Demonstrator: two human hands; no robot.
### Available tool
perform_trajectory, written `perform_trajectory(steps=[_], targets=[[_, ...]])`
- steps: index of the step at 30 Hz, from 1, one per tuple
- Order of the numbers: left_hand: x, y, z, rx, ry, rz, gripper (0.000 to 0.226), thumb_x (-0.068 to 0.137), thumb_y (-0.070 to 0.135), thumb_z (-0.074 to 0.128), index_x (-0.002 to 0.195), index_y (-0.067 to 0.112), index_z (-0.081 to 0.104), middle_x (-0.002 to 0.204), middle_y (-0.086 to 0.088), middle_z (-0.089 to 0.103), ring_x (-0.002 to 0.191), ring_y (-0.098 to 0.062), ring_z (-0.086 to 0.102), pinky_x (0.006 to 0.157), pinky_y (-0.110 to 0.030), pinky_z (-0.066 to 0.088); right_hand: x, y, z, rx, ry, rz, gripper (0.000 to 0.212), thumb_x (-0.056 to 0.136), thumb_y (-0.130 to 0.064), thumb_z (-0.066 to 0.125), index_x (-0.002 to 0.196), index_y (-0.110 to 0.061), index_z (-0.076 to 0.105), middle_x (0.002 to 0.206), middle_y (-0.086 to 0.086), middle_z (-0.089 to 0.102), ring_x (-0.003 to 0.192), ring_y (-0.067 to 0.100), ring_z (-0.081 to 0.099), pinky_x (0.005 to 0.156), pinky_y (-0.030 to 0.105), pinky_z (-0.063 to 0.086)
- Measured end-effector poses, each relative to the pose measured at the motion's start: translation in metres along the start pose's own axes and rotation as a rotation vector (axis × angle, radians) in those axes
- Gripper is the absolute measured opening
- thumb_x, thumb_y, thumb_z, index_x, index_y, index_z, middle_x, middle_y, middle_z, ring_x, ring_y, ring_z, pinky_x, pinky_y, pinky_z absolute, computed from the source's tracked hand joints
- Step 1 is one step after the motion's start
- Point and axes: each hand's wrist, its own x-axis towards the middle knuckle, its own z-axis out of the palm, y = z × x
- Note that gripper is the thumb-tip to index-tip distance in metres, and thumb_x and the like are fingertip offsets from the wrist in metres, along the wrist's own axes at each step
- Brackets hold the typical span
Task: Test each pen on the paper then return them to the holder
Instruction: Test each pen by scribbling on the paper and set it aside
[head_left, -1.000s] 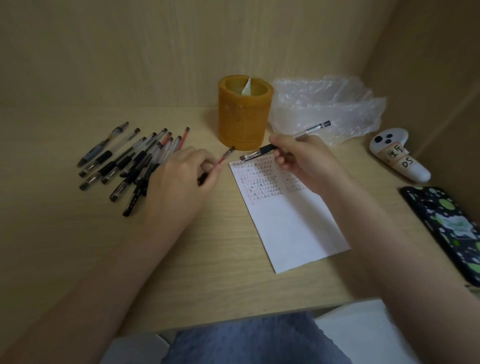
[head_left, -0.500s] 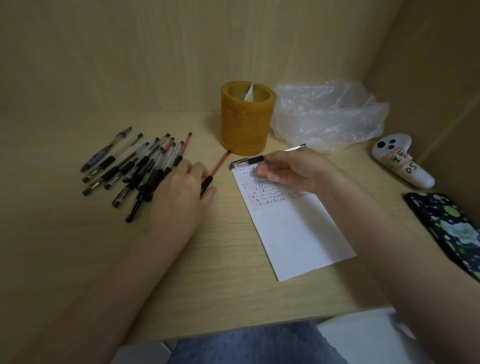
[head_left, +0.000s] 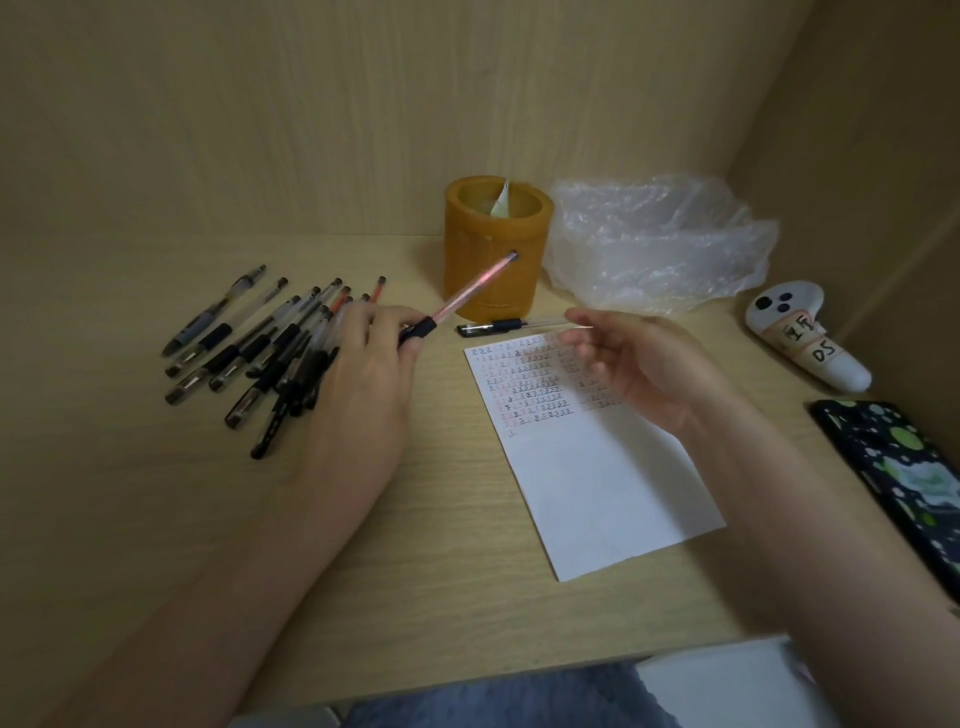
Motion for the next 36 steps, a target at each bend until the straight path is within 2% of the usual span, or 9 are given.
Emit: perform_trajectory(steps=[3,7,10,14,21,25,30,33,36], targets=[[-0.001,0.005,0.001,-0.127,-0.081,0.021,0.023,0.097,0.016,0.04,0.118,0.017,0.05,0.107,0.006,0.045,0.078,-0.005,0.049,0.075,-0.019,0.041,-0.009,0.001,-0.004,-0.042,-0.016,-0.022,0.03,0.092,-0.006,0.053,0.119,0.007,0.056,0.071,0.008,0.068,0.052,0.008,0.057,0.043,0.016,0.043],[-0.008,0.01,0.007,-0.171,-0.264,0.075,0.015,0.097,0.024,0.038,0.109,0.029,0.045,0.073,0.013,0.051,0.063,0.005,0.048,0.055,-0.013,0.035,-0.024,0.01,0.007,-0.155,-0.265,0.0,0.048,0.076,-0.023,0.067,0.119,-0.003,0.06,0.08,0.008,0.064,0.059,0.011,0.055,0.048,0.017,0.043],[-0.013,0.014,0.014,-0.225,-0.318,0.112,0.013,0.096,0.028,0.042,0.104,0.024,0.052,0.077,0.015,0.056,0.07,0.005,0.053,0.06,-0.012,0.037,-0.027,0.02,0.024,-0.297,-0.33,-0.124,0.037,0.079,-0.025,0.067,0.105,0.001,0.066,0.076,0.012,0.061,0.06,0.015,0.054,0.051,0.02,0.043],[-0.014,0.014,0.016,-0.242,-0.309,0.12,0.012,0.095,0.026,0.046,0.091,0.022,0.057,0.064,0.015,0.053,0.062,0.002,0.05,0.055,-0.013,0.033,-0.02,0.03,0.032,-0.327,-0.276,-0.24,0.032,0.083,-0.019,0.071,0.086,0.012,0.062,0.066,0.015,0.055,0.053,0.024,0.045,0.048,0.022,0.041],[-0.011,0.011,0.015,-0.369,-0.335,0.061,0.029,0.085,0.054,0.047,0.094,0.031,0.063,0.078,0.004,0.068,0.072,-0.014,0.062,0.069,-0.039,0.051,-0.022,0.028,0.028,-0.291,-0.282,-0.288,0.014,0.08,-0.022,0.069,0.07,-0.012,0.067,0.058,0.009,0.055,0.046,0.019,0.045,0.045,0.021,0.039],[-0.01,0.005,0.012,-0.248,-0.346,-0.012,0.027,0.076,0.057,0.057,0.095,0.038,0.057,0.056,0.006,0.05,0.051,-0.003,0.045,0.052,-0.019,0.033,-0.023,0.024,0.023,-0.16,-0.13,-0.264,0.027,0.092,-0.013,0.056,0.065,-0.006,0.06,0.052,0.006,0.058,0.04,0.017,0.051,0.038,0.022,0.037],[-0.013,0.003,0.013,-0.038,-0.344,0.0,0.038,0.07,0.058,0.065,0.102,0.038,0.061,0.052,0.015,0.043,0.053,0.001,0.046,0.056,-0.017,0.035,-0.027,0.026,0.01,-0.106,-0.019,-0.213,0.022,0.095,-0.017,0.051,0.091,-0.001,0.065,0.069,0.016,0.071,0.059,0.023,0.07,0.039,0.021,0.042],[-0.016,0.007,0.016,0.028,-0.36,0.022,0.046,0.067,0.063,0.062,0.107,0.04,0.061,0.053,0.014,0.045,0.054,0.001,0.046,0.058,-0.019,0.038,-0.03,0.032,0.014,-0.246,0.054,-0.21,0.026,0.086,-0.026,0.067,0.079,-0.001,0.066,0.068,0.018,0.07,0.057,0.022,0.068,0.038,0.021,0.036],[-0.016,0.009,0.017,0.076,-0.391,0.022,0.05,0.066,0.067,0.06,0.109,0.042,0.059,0.055,0.013,0.047,0.056,0.001,0.048,0.058,-0.02,0.042,-0.029,0.035,0.023,-0.354,0.132,-0.224,0.034,0.078,-0.026,0.077,0.057,-0.01,0.056,0.049,0.006,0.059,0.039,0.012,0.052,0.04,0.018,0.034]])
